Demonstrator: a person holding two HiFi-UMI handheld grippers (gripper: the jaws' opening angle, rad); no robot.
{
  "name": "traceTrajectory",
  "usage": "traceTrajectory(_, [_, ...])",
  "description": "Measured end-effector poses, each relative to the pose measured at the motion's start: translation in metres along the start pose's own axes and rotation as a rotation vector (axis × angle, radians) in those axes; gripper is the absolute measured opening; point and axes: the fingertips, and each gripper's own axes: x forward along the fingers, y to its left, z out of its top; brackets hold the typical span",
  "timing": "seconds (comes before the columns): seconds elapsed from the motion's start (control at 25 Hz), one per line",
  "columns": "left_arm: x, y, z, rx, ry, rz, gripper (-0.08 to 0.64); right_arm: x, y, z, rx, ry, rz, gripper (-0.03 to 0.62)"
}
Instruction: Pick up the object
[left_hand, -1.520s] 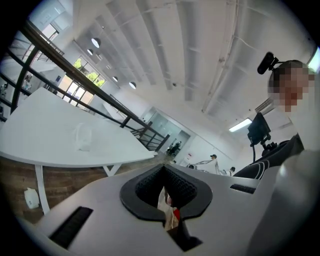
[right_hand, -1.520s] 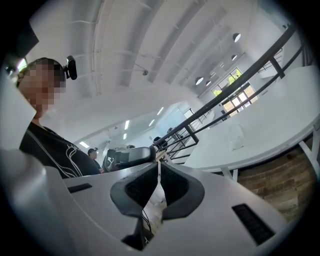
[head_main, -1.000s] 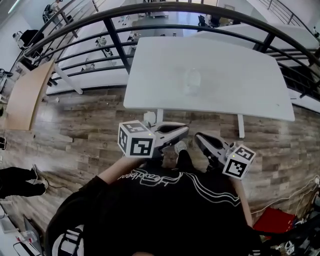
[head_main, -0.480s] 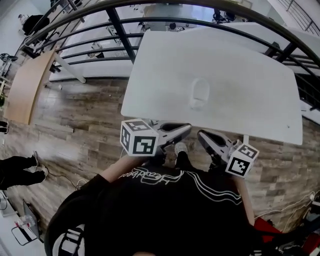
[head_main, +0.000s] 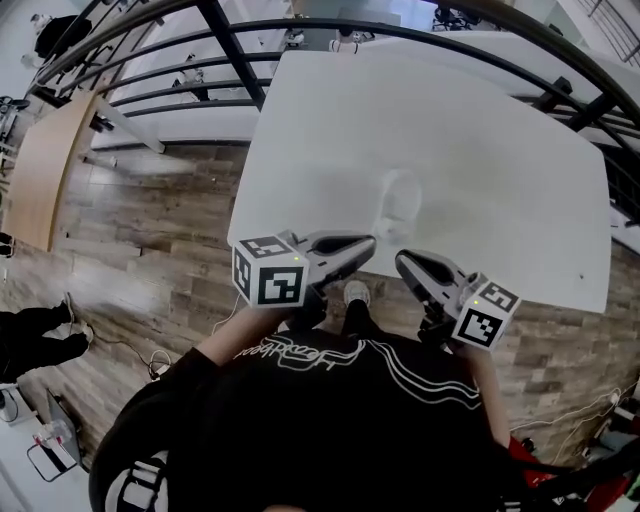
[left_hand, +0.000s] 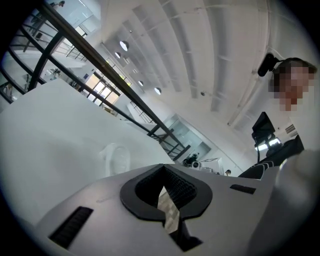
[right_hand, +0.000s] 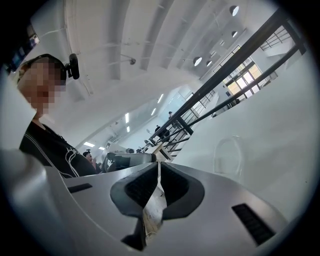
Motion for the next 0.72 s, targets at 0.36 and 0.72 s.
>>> traceTrajectory(0.36, [0.006, 0.032, 0.005, -0.051, -0.003, 0.018, 0.006, 0.013, -0.023, 0.008, 0.004, 0.003, 0.009, 0.023])
traceTrajectory(0.72, [0.017, 0.061, 0.014, -0.066, 0.013, 0.043, 0.006, 0.020, -0.071, 0.024, 0.006, -0.024, -0.061, 0.023])
